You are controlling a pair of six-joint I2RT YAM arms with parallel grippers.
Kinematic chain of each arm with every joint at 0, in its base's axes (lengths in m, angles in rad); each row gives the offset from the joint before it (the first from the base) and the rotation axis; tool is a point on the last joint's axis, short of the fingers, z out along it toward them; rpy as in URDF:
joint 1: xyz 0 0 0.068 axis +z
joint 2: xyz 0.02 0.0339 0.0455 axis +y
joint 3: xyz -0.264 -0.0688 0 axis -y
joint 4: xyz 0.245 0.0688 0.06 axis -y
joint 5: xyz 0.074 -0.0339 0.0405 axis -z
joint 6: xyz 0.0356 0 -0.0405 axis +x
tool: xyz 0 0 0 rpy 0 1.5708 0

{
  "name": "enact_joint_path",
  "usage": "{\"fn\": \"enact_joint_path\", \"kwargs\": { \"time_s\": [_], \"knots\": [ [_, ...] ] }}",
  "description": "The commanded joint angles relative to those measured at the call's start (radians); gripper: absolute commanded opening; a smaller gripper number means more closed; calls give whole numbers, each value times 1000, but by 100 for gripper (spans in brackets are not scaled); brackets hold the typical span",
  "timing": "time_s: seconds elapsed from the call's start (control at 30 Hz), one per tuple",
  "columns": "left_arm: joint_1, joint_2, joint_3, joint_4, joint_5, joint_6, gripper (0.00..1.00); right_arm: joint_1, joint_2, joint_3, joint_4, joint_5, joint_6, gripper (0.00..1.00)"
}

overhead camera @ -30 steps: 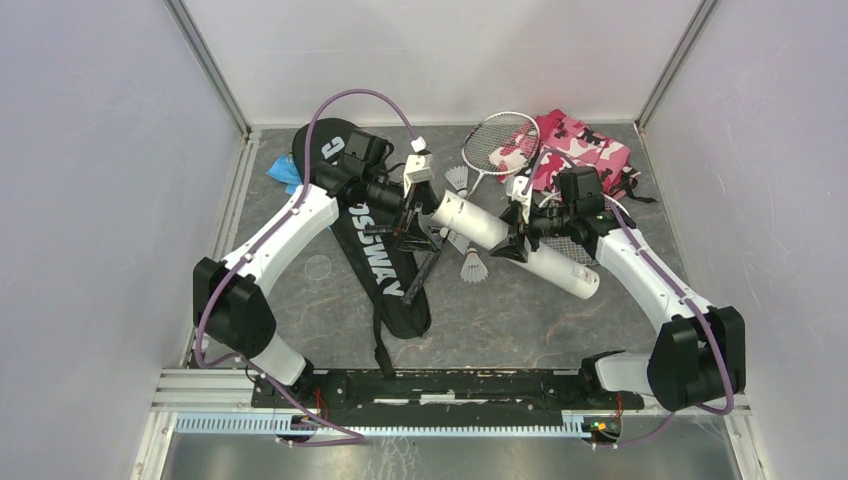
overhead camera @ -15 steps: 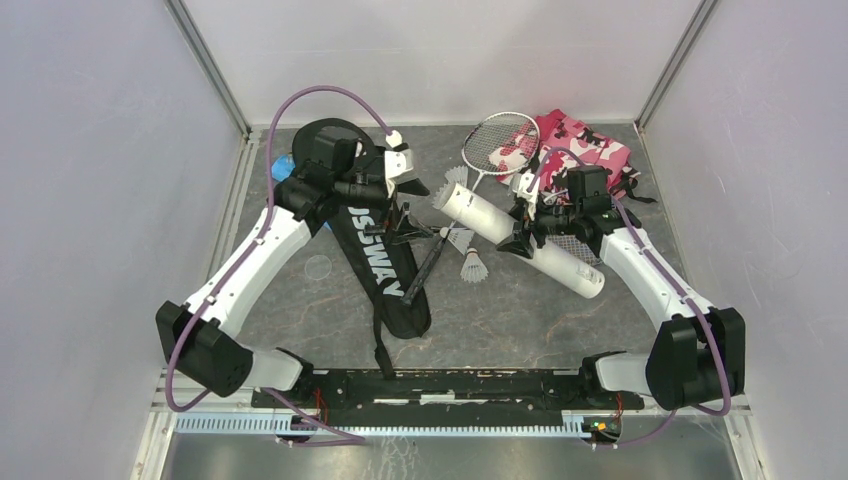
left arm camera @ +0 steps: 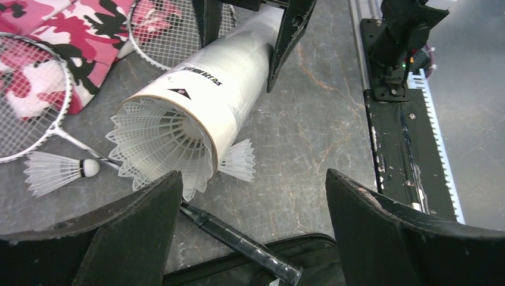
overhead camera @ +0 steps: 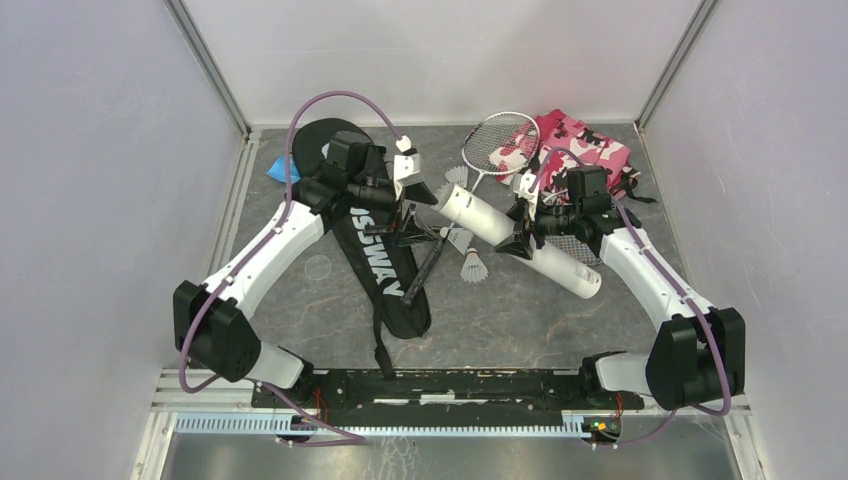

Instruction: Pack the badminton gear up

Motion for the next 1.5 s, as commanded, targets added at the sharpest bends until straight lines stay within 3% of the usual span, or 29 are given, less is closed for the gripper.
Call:
{"fn": "enact_joint_path", "kwargs": {
  "time_s": [0.0,0.2,0.37,0.5,0.93,1.3,1.47],
  "knots": [
    [-13,41,16,46,78,-53,92,-4,-25,45,8,-61,-3,41],
    [-59,76,10,47,151,-59,88,-3,-24,44,11,-75,3,41],
    [-75,80,20,38,156,-43,91,-5,-24,44,10,-62,0,41],
    [-73,60,39,17,78,-23,100,-9,-26,44,10,-25,-3,41],
    [-57,-50,128,-72,-248,53,100,-51,-24,39,47,41,41,40],
    [-59,2,-2,85,-374,-135,100,-103,-48,35,160,278,219,41],
    [-92,9,-133,213,-379,-136,96,-144,-61,18,195,365,273,41]
  ]
}}
